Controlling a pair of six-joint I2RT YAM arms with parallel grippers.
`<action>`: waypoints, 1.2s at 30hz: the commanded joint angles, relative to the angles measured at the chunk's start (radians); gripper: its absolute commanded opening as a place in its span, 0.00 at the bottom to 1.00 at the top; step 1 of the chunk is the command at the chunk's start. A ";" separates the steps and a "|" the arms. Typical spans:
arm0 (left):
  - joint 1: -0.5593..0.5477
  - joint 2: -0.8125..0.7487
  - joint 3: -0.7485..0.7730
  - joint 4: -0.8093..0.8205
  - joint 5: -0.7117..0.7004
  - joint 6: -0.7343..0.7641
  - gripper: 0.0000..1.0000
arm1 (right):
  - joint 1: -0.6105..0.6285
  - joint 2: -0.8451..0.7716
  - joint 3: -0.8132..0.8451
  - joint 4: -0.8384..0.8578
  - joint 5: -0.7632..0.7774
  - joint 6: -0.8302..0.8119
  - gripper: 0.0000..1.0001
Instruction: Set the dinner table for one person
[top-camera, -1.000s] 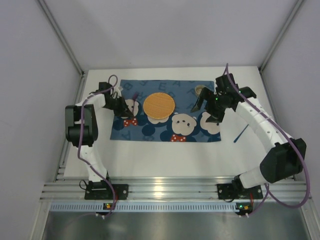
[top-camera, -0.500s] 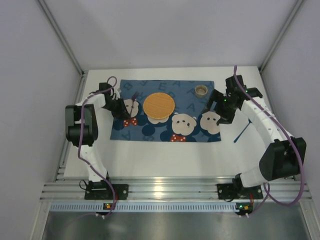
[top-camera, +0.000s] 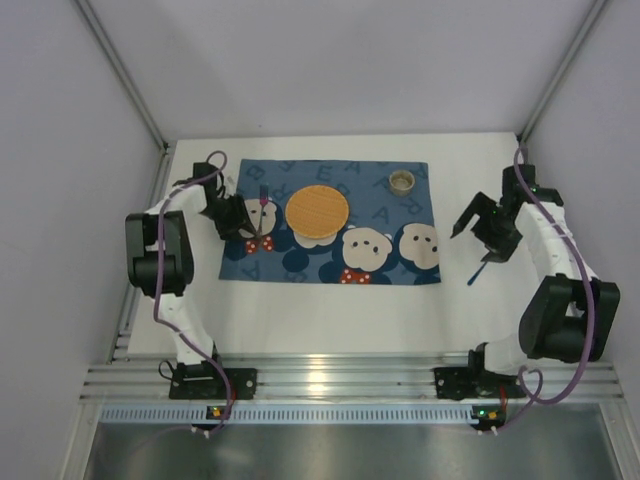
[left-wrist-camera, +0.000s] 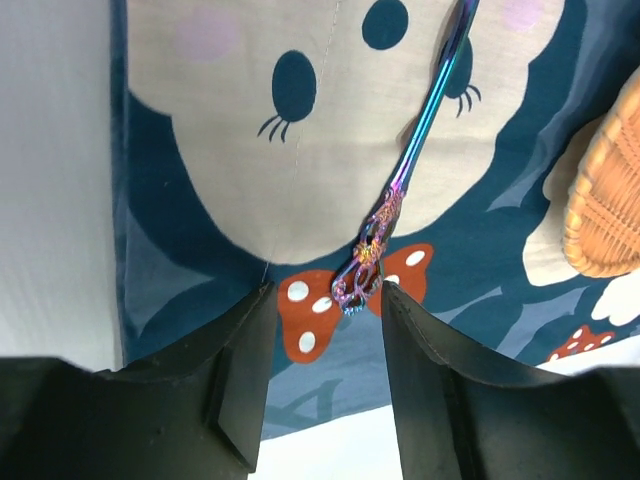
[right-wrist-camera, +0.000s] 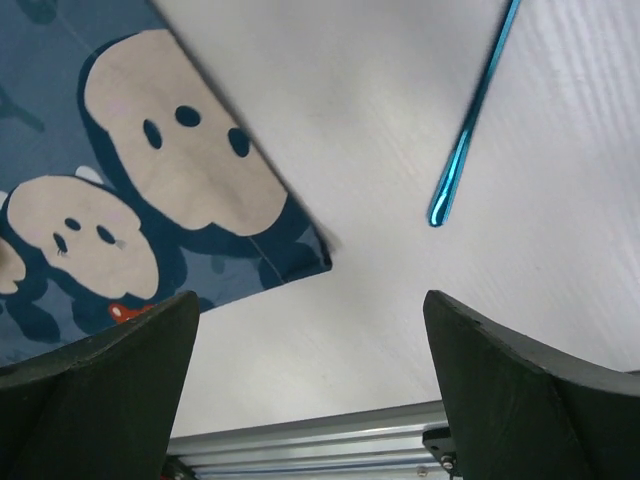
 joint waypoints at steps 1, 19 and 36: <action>0.009 -0.098 0.028 -0.039 -0.022 -0.030 0.51 | -0.056 -0.042 0.004 -0.012 0.101 -0.054 0.95; -0.101 -0.397 -0.237 0.062 0.076 -0.143 0.49 | -0.259 0.275 0.102 0.099 0.132 -0.112 0.68; -0.153 -0.313 -0.167 0.051 0.059 -0.169 0.46 | -0.210 0.579 0.309 0.116 0.198 -0.072 0.37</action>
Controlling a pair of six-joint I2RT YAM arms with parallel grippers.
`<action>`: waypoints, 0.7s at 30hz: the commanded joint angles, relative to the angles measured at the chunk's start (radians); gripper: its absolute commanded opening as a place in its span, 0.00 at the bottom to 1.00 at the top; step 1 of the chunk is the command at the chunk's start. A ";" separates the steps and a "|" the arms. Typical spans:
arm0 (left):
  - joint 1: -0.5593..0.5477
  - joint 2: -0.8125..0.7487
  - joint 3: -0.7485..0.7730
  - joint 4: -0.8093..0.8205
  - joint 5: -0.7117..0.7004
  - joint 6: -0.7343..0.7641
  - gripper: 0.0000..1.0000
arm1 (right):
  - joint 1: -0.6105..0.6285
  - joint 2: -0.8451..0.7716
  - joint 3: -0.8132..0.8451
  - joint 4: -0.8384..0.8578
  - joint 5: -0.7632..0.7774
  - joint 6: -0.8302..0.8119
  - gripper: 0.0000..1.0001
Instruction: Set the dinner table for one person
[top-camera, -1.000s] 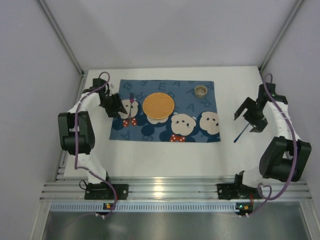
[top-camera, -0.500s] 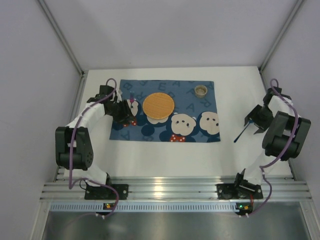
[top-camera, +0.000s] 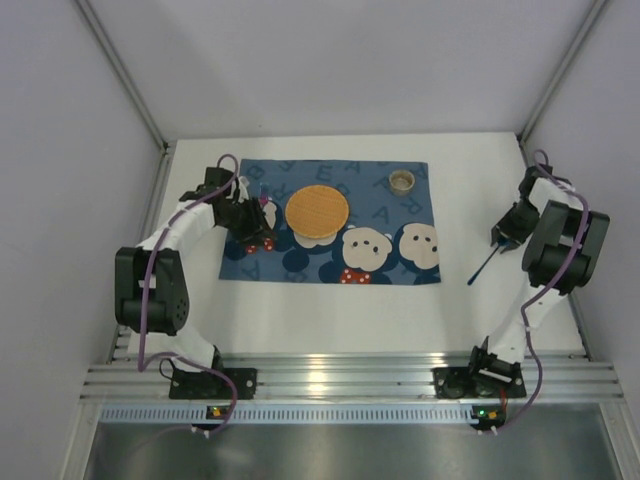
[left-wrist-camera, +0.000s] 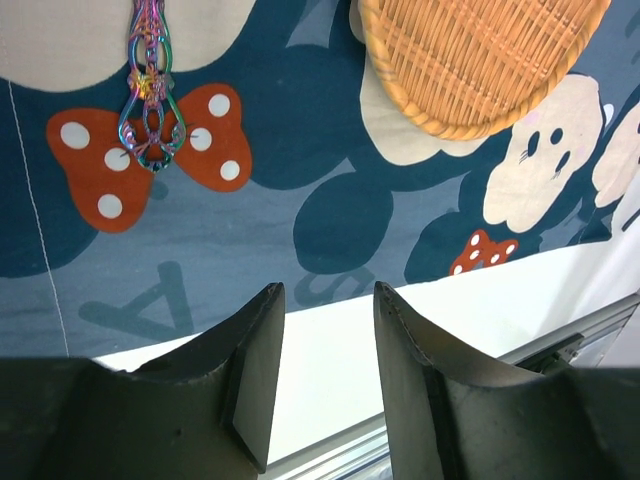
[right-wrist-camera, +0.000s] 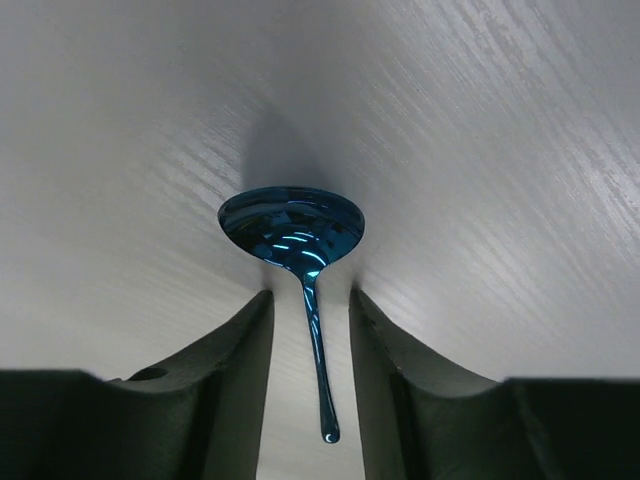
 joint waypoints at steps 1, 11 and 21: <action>-0.006 0.028 0.062 0.017 0.001 -0.008 0.46 | 0.021 0.036 0.055 0.015 0.056 0.013 0.34; -0.018 0.072 0.116 -0.005 -0.010 -0.011 0.45 | 0.030 0.073 0.064 0.008 0.085 -0.033 0.00; -0.098 0.065 0.200 -0.052 -0.032 -0.028 0.46 | 0.131 -0.028 0.257 -0.121 0.122 -0.042 0.00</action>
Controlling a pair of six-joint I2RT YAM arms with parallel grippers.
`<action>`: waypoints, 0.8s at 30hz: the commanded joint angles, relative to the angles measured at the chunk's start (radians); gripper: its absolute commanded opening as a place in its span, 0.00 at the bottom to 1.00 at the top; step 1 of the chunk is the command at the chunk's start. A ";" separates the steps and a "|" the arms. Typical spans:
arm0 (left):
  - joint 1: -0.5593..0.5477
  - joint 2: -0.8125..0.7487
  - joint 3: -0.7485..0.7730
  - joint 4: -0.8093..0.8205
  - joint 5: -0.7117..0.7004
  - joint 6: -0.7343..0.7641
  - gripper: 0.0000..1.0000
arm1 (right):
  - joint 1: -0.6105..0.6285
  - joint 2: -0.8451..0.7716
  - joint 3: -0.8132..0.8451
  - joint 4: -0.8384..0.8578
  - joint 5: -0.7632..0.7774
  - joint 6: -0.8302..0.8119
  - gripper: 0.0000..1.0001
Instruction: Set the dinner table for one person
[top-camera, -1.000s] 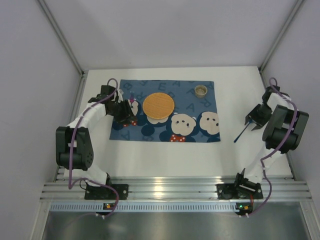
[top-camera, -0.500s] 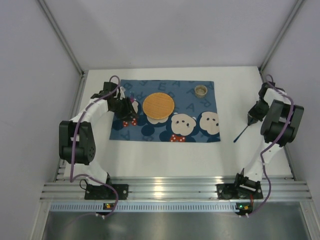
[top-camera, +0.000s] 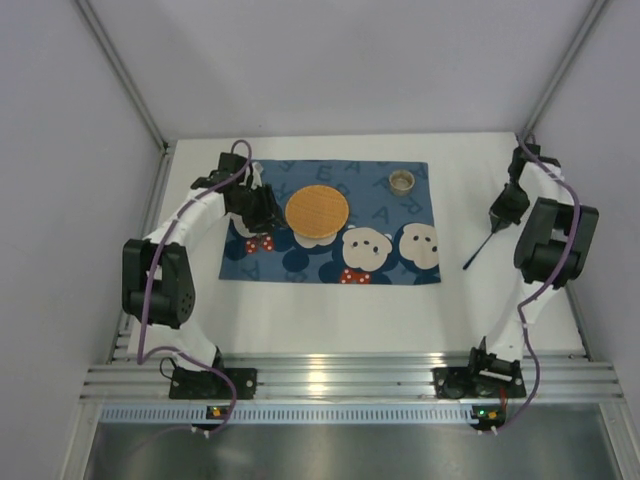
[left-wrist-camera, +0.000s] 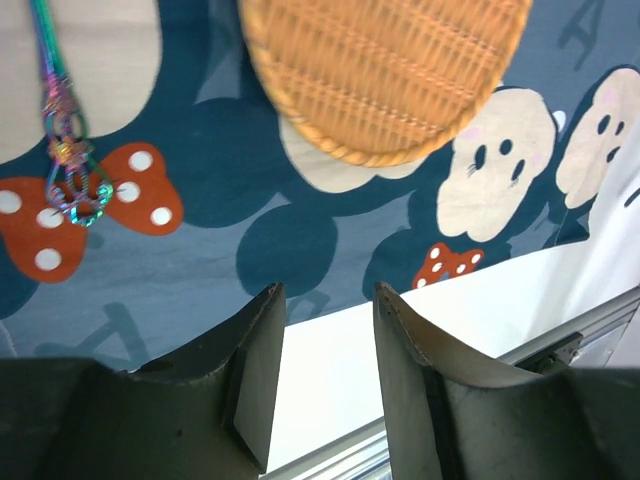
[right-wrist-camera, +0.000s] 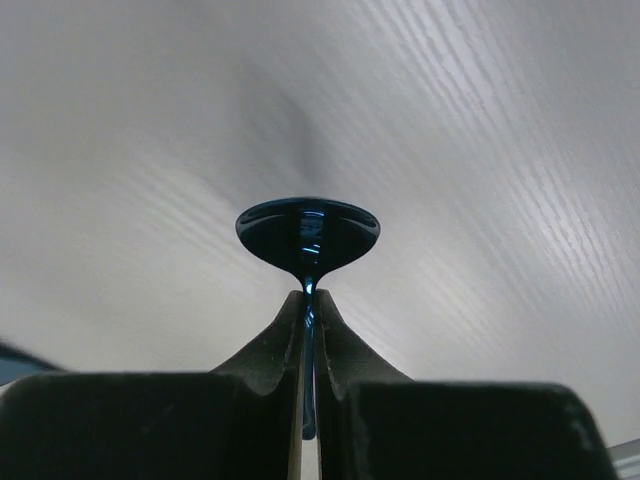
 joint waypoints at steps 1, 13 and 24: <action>-0.048 -0.012 0.076 -0.029 -0.018 -0.015 0.46 | 0.092 -0.086 0.125 -0.054 0.031 -0.005 0.00; -0.095 -0.208 -0.003 -0.015 -0.079 -0.098 0.98 | 0.673 -0.131 0.320 -0.043 -0.140 0.091 0.00; -0.095 -0.528 -0.100 -0.131 -0.212 -0.118 0.99 | 0.717 0.195 0.604 -0.064 -0.168 0.097 0.00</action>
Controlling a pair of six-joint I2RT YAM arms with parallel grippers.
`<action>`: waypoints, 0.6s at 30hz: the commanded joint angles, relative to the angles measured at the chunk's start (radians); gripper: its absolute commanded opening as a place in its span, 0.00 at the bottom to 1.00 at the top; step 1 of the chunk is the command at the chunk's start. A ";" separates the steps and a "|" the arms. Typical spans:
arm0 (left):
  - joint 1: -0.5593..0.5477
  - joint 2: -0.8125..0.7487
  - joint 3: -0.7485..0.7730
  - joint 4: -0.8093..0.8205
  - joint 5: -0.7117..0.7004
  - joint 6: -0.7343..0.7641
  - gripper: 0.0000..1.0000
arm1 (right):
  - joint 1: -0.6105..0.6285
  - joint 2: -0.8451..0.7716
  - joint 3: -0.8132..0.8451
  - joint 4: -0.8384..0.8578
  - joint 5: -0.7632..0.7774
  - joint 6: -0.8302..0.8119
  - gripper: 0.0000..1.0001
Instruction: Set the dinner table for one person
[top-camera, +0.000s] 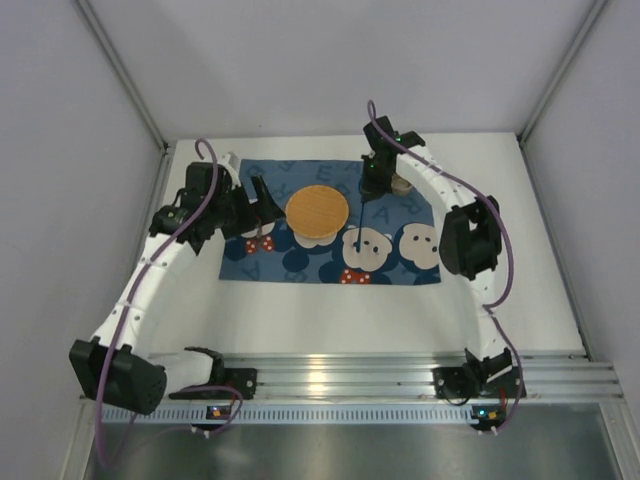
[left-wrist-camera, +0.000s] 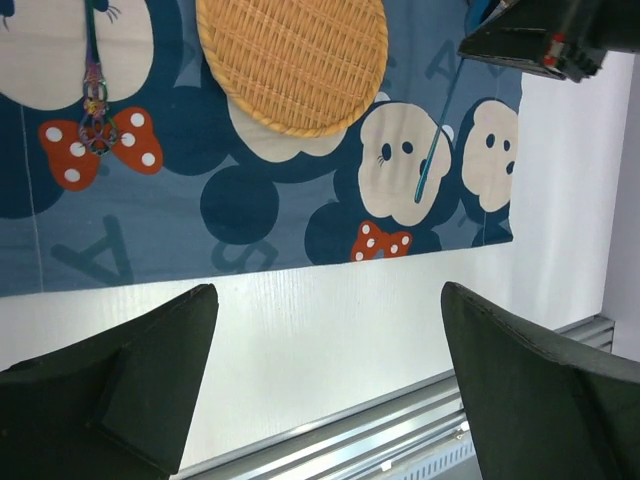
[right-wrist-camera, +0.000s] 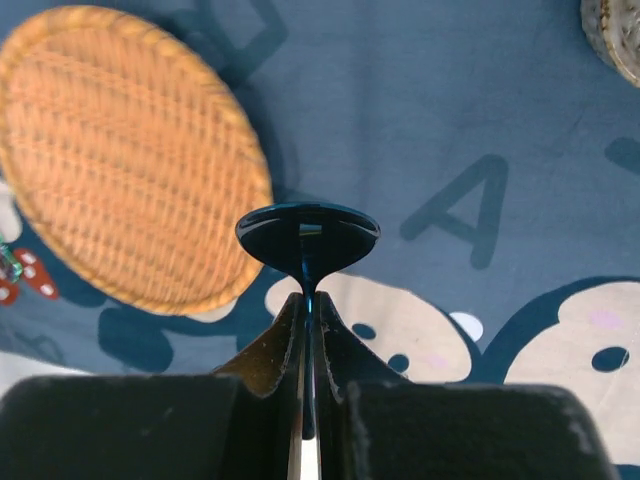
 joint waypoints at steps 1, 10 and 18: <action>-0.003 -0.085 -0.045 -0.073 -0.071 -0.018 0.99 | -0.009 0.046 0.086 -0.023 0.014 0.007 0.00; -0.002 -0.160 -0.091 -0.101 -0.137 -0.015 0.98 | -0.010 0.181 0.150 -0.057 0.063 -0.053 0.00; -0.002 -0.101 -0.082 -0.073 -0.109 -0.001 0.98 | -0.012 0.250 0.215 -0.077 0.107 -0.087 0.11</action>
